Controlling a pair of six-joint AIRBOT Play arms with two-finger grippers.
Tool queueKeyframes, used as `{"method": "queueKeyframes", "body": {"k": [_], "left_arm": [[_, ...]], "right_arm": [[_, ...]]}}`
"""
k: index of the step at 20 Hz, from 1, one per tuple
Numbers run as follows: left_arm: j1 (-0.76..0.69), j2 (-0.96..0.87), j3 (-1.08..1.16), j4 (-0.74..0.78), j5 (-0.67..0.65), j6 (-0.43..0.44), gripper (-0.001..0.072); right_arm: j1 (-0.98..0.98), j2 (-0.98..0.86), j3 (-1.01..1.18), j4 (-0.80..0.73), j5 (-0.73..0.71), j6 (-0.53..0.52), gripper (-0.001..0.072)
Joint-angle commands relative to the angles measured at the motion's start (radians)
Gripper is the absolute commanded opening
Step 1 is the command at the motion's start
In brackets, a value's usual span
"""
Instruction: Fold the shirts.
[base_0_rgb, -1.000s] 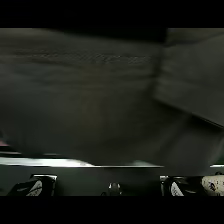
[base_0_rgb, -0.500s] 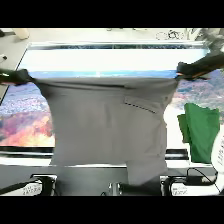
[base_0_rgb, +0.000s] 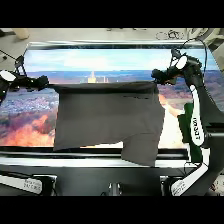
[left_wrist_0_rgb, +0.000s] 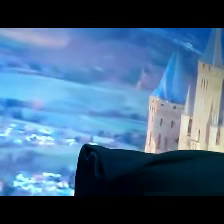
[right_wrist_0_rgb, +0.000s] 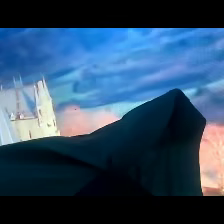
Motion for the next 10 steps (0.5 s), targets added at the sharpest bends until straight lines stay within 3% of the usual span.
{"method": "queueKeyframes", "body": {"k": [1, 3, 7, 8, 9, 10], "left_arm": [[0.028, 0.006, 0.031, 0.043, -0.294, 0.072, 0.0028], [0.028, -0.010, -0.018, 0.158, -0.474, -0.052, 0.0028], [-0.022, -0.021, -0.183, 0.138, -0.460, -0.042, 0.0029], [-0.030, -0.020, -0.179, 0.128, -0.464, -0.049, 0.0123], [-0.029, -0.014, -0.161, 0.105, -0.489, -0.054, 0.0414], [-0.022, -0.006, -0.130, 0.099, -0.532, -0.053, 0.0586]], "right_arm": [[0.003, 0.049, 0.007, -0.103, 0.301, -0.080, 0.0028], [0.003, 0.049, -0.039, -0.130, 0.445, -0.071, 0.0028], [0.004, 0.018, -0.187, -0.048, 0.346, 0.014, 0.0028], [0.004, 0.020, -0.185, -0.047, 0.322, 0.047, 0.0050], [0.003, 0.032, -0.185, -0.046, 0.299, 0.063, 0.0219], [0.003, 0.059, -0.182, -0.053, 0.308, 0.060, 0.0449]]}}
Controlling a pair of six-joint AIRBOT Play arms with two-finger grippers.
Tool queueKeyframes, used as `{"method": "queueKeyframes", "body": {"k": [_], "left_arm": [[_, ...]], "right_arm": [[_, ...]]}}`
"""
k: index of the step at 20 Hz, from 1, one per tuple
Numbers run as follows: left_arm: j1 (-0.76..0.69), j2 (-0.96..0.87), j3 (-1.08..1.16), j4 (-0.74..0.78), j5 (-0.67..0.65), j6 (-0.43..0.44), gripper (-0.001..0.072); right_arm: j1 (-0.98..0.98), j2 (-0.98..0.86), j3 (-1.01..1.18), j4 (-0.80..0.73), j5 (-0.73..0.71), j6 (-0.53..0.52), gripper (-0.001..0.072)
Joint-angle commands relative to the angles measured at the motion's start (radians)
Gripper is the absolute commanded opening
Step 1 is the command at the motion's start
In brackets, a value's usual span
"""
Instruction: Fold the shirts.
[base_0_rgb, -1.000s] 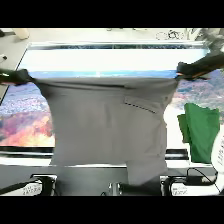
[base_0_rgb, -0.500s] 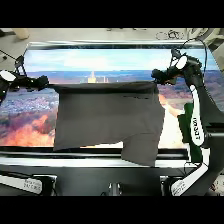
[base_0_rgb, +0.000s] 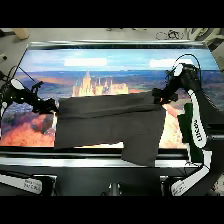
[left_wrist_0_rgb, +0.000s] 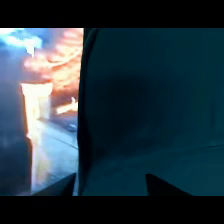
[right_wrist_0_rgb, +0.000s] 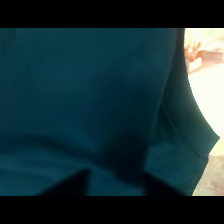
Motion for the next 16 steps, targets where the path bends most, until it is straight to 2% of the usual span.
{"method": "queueKeyframes", "body": {"k": [1, 3, 4, 5, 7, 11, 16], "left_arm": [[0.007, 0.025, 0.041, -0.018, -0.137, -0.004, 0.0584], [0.053, 0.092, 0.060, -0.017, -0.182, -0.018, 0.0581], [0.075, 0.140, 0.029, -0.017, -0.183, -0.027, 0.0529], [0.090, 0.190, -0.035, -0.013, -0.179, -0.027, 0.0517], [0.101, 0.303, -0.257, 0.014, -0.145, -0.023, 0.0517], [0.101, 0.502, -0.696, 0.013, 0.042, 0.003, 0.0517], [0.093, 0.526, -0.816, -0.011, 0.154, 0.003, 0.0517]], "right_arm": [[-0.008, 0.058, -0.022, -0.010, 0.020, 0.022, 0.0501], [-0.056, 0.114, -0.023, -0.040, 0.164, -0.030, 0.0510], [-0.091, 0.131, -0.035, -0.035, 0.224, -0.050, 0.0506], [-0.121, 0.155, -0.069, -0.035, 0.255, -0.072, 0.0490], [-0.158, 0.238, -0.213, -0.034, 0.215, -0.091, 0.0488], [-0.157, 0.385, -0.491, 0.003, 0.060, -0.119, 0.0487], [-0.157, 0.404, -0.534, 0.015, 0.046, -0.127, 0.0487]]}}
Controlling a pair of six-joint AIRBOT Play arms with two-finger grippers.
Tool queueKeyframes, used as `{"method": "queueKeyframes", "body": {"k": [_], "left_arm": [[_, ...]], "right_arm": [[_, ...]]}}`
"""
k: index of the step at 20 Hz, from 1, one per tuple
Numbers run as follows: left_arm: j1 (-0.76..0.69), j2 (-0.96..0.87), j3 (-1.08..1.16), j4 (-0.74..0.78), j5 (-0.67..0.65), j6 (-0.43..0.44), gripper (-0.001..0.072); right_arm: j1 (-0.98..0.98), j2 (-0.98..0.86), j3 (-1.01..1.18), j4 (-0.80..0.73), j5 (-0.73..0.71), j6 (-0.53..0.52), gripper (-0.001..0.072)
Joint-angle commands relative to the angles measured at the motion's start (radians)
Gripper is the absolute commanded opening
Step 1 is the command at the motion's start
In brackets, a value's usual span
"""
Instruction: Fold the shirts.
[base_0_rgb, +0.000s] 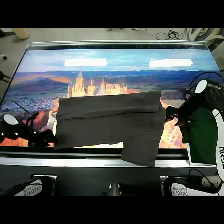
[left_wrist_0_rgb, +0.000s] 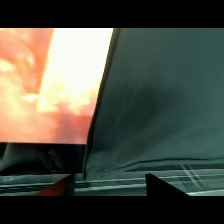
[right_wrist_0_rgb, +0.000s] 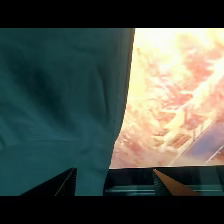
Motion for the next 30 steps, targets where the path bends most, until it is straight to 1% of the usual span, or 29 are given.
{"method": "queueKeyframes", "body": {"k": [1, 4, 5, 6, 7, 8, 9, 10, 11, 14, 16, 17, 19, 20, 21, 22, 23, 24, 26, 27, 28, 30], "left_arm": [[-0.012, 0.029, -0.090, -0.027, 0.105, 0.002, 0.0516], [-0.049, 0.019, -0.091, -0.049, 0.174, -0.012, 0.0514], [-0.060, 0.012, -0.091, -0.053, 0.186, -0.012, 0.0462], [-0.071, 0.005, -0.091, -0.053, 0.195, -0.012, 0.0363], [-0.081, 0.001, -0.091, -0.053, 0.202, -0.020, 0.0346], [-0.091, 0.000, -0.091, -0.053, 0.206, -0.020, 0.0218], [-0.096, 0.000, -0.091, -0.053, 0.206, -0.019, 0.0085], [-0.096, 0.002, -0.091, -0.053, 0.206, -0.018, 0.0029], [-0.096, 0.004, -0.090, -0.053, 0.206, -0.011, 0.0029], [-0.096, 0.011, -0.089, -0.053, 0.202, 0.000, 0.0028], [-0.096, 0.022, -0.089, -0.053, 0.196, 0.000, 0.0029], [-0.096, 0.030, -0.089, -0.053, 0.196, 0.000, 0.0029], [-0.096, 0.046, -0.089, -0.053, 0.196, 0.000, 0.0029], [-0.096, 0.051, -0.089, -0.053, 0.196, 0.000, 0.0029], [-0.096, 0.055, -0.089, -0.053, 0.196, 0.000, 0.0029], [-0.096, 0.055, -0.089, -0.053, 0.196, 0.000, 0.0029], [-0.096, 0.055, -0.088, -0.053, 0.196, 0.000, 0.0029], [-0.096, 0.055, -0.084, -0.053, 0.196, 0.000, 0.0029], [-0.095, 0.087, -0.037, -0.056, 0.196, 0.025, 0.0028], [-0.095, 0.117, 0.009, -0.060, 0.196, 0.029, 0.0026], [-0.095, 0.148, 0.071, -0.061, 0.196, 0.029, 0.0026], [-0.095, 0.154, 0.200, -0.060, 0.214, 0.009, 0.0025]], "right_arm": [[-0.003, 0.021, -0.042, 0.011, -0.025, -0.011, 0.0487], [-0.003, 0.021, -0.042, 0.010, -0.027, -0.011, 0.0487], [-0.003, 0.021, -0.042, 0.010, -0.026, -0.011, 0.0488], [-0.003, 0.022, -0.043, 0.010, -0.019, -0.011, 0.0488], [-0.003, 0.026, -0.055, 0.011, -0.012, -0.017, 0.0490], [-0.003, 0.044, -0.092, 0.011, -0.017, -0.026, 0.0492], [-0.003, 0.071, -0.149, 0.011, -0.029, -0.037, 0.0515], [-0.003, 0.108, -0.229, 0.011, -0.049, -0.049, 0.0519], [-0.003, 0.143, -0.306, 0.020, -0.075, -0.061, 0.0520], [-0.003, 0.197, -0.489, 0.150, -0.167, -0.120, 0.0528], [-0.003, 0.197, -0.558, 0.204, -0.235, -0.120, 0.0524], [-0.003, 0.197, -0.581, 0.233, -0.262, -0.120, 0.0496], [-0.003, 0.197, -0.616, 0.293, -0.302, -0.127, 0.0490], [-0.003, 0.197, -0.631, 0.299, -0.318, -0.127, 0.0487], [-0.003, 0.197, -0.640, 0.298, -0.331, -0.126, 0.0420], [-0.003, 0.197, -0.643, 0.296, -0.342, -0.121, 0.0275], [-0.003, 0.197, -0.642, 0.301, -0.346, -0.122, 0.0114], [-0.003, 0.200, -0.636, 0.306, -0.345, -0.127, 0.0029], [-0.003, 0.230, -0.577, 0.306, -0.299, -0.173, 0.0028], [-0.003, 0.256, -0.513, 0.305, -0.278, -0.179, 0.0027], [-0.003, 0.277, -0.438, 0.306, -0.281, -0.175, 0.0027], [-0.003, 0.275, -0.262, 0.306, -0.341, -0.116, 0.0026]]}}
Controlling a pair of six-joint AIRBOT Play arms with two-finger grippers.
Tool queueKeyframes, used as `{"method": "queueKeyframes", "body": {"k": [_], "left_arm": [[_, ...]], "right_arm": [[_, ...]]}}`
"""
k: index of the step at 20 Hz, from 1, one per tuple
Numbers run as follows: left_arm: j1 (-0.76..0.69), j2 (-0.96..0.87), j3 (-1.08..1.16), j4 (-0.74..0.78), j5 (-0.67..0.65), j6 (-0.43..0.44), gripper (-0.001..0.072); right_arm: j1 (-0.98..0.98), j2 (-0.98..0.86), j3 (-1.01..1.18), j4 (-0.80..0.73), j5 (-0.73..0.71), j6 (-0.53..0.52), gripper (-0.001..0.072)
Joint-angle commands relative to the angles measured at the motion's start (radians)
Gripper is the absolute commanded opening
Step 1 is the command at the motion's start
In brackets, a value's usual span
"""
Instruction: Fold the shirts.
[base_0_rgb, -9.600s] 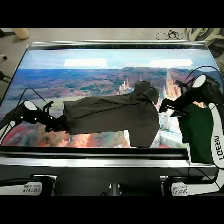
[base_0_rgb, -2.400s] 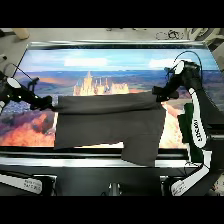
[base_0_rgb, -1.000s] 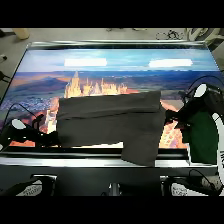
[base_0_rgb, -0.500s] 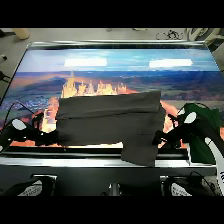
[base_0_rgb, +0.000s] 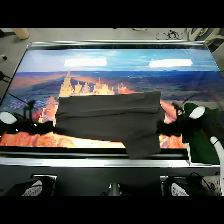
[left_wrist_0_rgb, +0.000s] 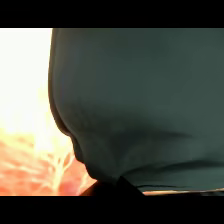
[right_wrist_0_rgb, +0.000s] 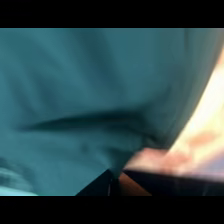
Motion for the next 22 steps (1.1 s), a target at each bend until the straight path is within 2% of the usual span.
{"method": "queueKeyframes", "body": {"k": [1, 4, 7, 9, 11, 12, 13, 14, 15, 16, 19, 22], "left_arm": [[0.000, 0.002, 0.185, -0.002, 0.037, -0.024, 0.0025], [0.000, -0.182, 0.341, -0.010, 0.074, -0.046, 0.0026], [0.000, -0.420, 0.523, -0.060, 0.072, -0.046, 0.0027], [0.000, -0.551, 0.610, -0.113, 0.057, -0.049, 0.0028], [0.000, -0.640, 0.658, -0.119, 0.057, -0.089, 0.0032], [0.000, -0.673, 0.675, -0.119, 0.061, -0.098, 0.0081], [0.000, -0.694, 0.694, -0.126, 0.061, -0.098, 0.0270], [0.001, -0.700, 0.712, -0.130, 0.058, -0.097, 0.0506], [0.005, -0.697, 0.738, -0.129, 0.051, -0.072, 0.0624], [0.013, -0.690, 0.773, -0.129, 0.029, -0.044, 0.0625], [0.037, -0.650, 0.875, -0.129, -0.060, -0.042, 0.0624], [0.035, -0.568, 0.894, -0.129, -0.080, -0.042, 0.0620]], "right_arm": [[0.000, -0.011, 0.257, 0.005, -0.093, 0.053, 0.0026], [0.002, -0.185, 0.462, 0.061, -0.189, 0.056, 0.0026], [0.002, -0.385, 0.601, 0.148, -0.222, 0.069, 0.0027], [0.025, -0.481, 0.620, 0.175, -0.236, 0.079, 0.0028], [0.058, -0.550, 0.620, 0.168, -0.253, 0.083, 0.0029], [0.072, -0.573, 0.620, 0.167, -0.264, 0.082, 0.0038], [0.078, -0.580, 0.620, 0.167, -0.278, 0.074, 0.0139], [0.074, -0.575, 0.625, 0.157, -0.285, 0.054, 0.0350], [0.060, -0.560, 0.641, 0.143, -0.266, 0.017, 0.0596], [0.040, -0.544, 0.664, 0.108, -0.229, -0.007, 0.0710], [-0.043, -0.529, 0.705, -0.154, -0.073, 0.062, 0.0717], [-0.067, -0.600, 0.694, -0.086, 0.096, 0.042, 0.0717]]}}
